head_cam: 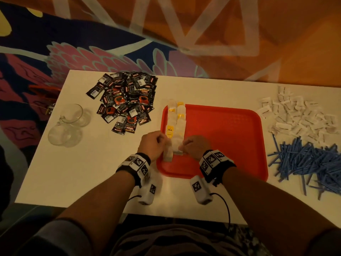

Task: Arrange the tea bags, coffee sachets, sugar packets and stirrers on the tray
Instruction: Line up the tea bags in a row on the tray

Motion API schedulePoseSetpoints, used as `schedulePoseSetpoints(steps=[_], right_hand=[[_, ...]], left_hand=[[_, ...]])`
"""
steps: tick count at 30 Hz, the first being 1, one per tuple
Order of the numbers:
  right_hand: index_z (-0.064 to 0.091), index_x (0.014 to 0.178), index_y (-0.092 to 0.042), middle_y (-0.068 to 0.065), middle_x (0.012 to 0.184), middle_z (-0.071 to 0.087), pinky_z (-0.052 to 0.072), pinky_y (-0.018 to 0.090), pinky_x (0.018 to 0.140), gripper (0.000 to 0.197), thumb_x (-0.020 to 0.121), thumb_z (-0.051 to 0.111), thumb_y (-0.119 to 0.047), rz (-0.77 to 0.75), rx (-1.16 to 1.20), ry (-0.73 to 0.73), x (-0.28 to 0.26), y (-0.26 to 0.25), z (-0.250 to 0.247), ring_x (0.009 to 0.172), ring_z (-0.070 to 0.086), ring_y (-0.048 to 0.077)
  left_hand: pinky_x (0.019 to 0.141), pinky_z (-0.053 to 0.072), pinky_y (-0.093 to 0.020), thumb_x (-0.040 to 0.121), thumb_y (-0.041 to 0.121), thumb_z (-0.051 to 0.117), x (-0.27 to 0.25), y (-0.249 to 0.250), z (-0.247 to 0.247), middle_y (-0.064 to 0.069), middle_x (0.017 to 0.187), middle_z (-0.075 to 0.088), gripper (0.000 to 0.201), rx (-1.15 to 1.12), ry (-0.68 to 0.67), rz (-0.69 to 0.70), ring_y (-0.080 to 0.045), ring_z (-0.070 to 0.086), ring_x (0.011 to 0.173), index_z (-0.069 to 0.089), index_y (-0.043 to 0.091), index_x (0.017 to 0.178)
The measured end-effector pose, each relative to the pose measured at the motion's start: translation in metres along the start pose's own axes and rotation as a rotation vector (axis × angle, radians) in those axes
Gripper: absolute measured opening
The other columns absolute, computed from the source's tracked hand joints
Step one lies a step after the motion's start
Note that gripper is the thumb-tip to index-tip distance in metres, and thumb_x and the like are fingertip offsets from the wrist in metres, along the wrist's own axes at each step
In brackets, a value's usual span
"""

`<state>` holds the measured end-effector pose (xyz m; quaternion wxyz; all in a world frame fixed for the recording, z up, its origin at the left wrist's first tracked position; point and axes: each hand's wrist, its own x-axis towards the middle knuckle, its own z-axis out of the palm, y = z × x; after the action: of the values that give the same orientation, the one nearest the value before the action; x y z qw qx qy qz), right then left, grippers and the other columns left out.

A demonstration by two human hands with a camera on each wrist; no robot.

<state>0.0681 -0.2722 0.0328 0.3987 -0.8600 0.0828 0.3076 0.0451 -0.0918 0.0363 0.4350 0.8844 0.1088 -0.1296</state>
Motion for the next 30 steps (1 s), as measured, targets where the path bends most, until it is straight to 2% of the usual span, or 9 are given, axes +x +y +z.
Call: schedulePoseSetpoints(steps=[3,5,11,13,15,17,22,27,30], right_hand=[[0.07,0.083,-0.018,-0.005,0.081,0.063,0.044,0.02,0.059,0.01,0.079,0.078,-0.023,0.087,-0.049,0.004,0.004,0.021,0.02,0.081,0.059,0.012],[0.069,0.084,-0.015,-0.001,0.086,0.065,0.052,0.025,0.07,0.012,0.078,0.079,-0.019,0.157,-0.013,0.029,0.007,0.03,0.032,0.084,0.061,0.014],[0.069,0.084,-0.017,0.0,0.092,0.07,0.047,0.022,0.065,0.012,0.078,0.078,-0.023,0.211,-0.044,0.075,0.014,0.037,0.047,0.085,0.064,0.014],[0.068,0.084,-0.018,-0.001,0.088,0.068,0.045,0.019,0.058,0.013,0.077,0.078,-0.024,0.21,-0.089,0.076,0.015,0.037,0.049,0.081,0.062,0.013],[0.065,0.082,-0.02,-0.003,0.084,0.064,0.043,0.018,0.056,0.015,0.077,0.078,-0.025,0.211,-0.127,0.078,0.014,0.036,0.05,0.077,0.058,0.011],[0.065,0.085,-0.018,-0.003,0.083,0.062,0.047,0.021,0.063,0.02,0.076,0.079,-0.027,0.221,-0.124,0.098,0.013,0.038,0.05,0.077,0.057,0.011],[0.065,0.091,-0.017,-0.005,0.084,0.06,0.037,0.017,0.051,0.023,0.076,0.078,-0.028,0.246,-0.07,0.142,0.014,0.041,0.049,0.073,0.054,0.008],[0.061,0.089,-0.017,0.002,0.089,0.067,0.047,0.023,0.06,0.019,0.078,0.075,-0.023,0.234,0.028,0.214,0.015,0.041,0.048,0.079,0.06,0.016],[0.061,0.091,-0.018,0.001,0.094,0.067,0.05,0.026,0.07,0.015,0.083,0.072,-0.024,0.199,0.012,0.172,0.015,0.039,0.044,0.086,0.06,0.016]], left_hand=[[0.079,0.046,-0.028,0.091,0.007,0.059,-0.005,-0.026,0.008,-0.002,0.094,0.068,0.015,0.272,-0.144,0.03,-0.021,0.062,0.09,0.072,0.014,0.087],[0.086,0.048,-0.034,0.09,0.011,0.063,-0.008,-0.037,0.013,-0.004,0.1,0.066,0.011,0.389,-0.196,0.047,-0.024,0.059,0.098,0.072,0.015,0.093],[0.092,0.047,-0.036,0.094,0.03,0.062,-0.01,-0.051,0.027,-0.004,0.119,0.06,0.029,0.6,-0.282,0.185,-0.026,0.052,0.113,0.067,0.019,0.121],[0.092,0.047,-0.036,0.096,0.031,0.058,-0.009,-0.052,0.029,-0.004,0.12,0.06,0.031,0.643,-0.296,0.212,-0.027,0.053,0.114,0.066,0.02,0.124],[0.088,0.047,-0.036,0.097,0.03,0.055,-0.008,-0.054,0.03,-0.005,0.119,0.062,0.03,0.664,-0.299,0.227,-0.027,0.055,0.112,0.067,0.021,0.123],[0.086,0.046,-0.035,0.097,0.029,0.056,-0.009,-0.056,0.031,-0.005,0.116,0.063,0.029,0.657,-0.293,0.234,-0.027,0.056,0.109,0.068,0.02,0.12],[0.087,0.048,-0.035,0.093,0.032,0.062,-0.009,-0.062,0.03,-0.003,0.119,0.058,0.029,0.569,-0.278,0.256,-0.025,0.055,0.11,0.068,0.019,0.119],[0.083,0.052,-0.035,0.092,0.034,0.065,-0.011,-0.059,0.03,-0.003,0.122,0.052,0.034,0.465,-0.216,0.249,-0.023,0.057,0.101,0.065,0.018,0.122],[0.086,0.052,-0.036,0.093,0.03,0.063,-0.011,-0.059,0.029,-0.002,0.126,0.048,0.035,0.475,-0.233,0.219,-0.024,0.057,0.102,0.061,0.019,0.126]])
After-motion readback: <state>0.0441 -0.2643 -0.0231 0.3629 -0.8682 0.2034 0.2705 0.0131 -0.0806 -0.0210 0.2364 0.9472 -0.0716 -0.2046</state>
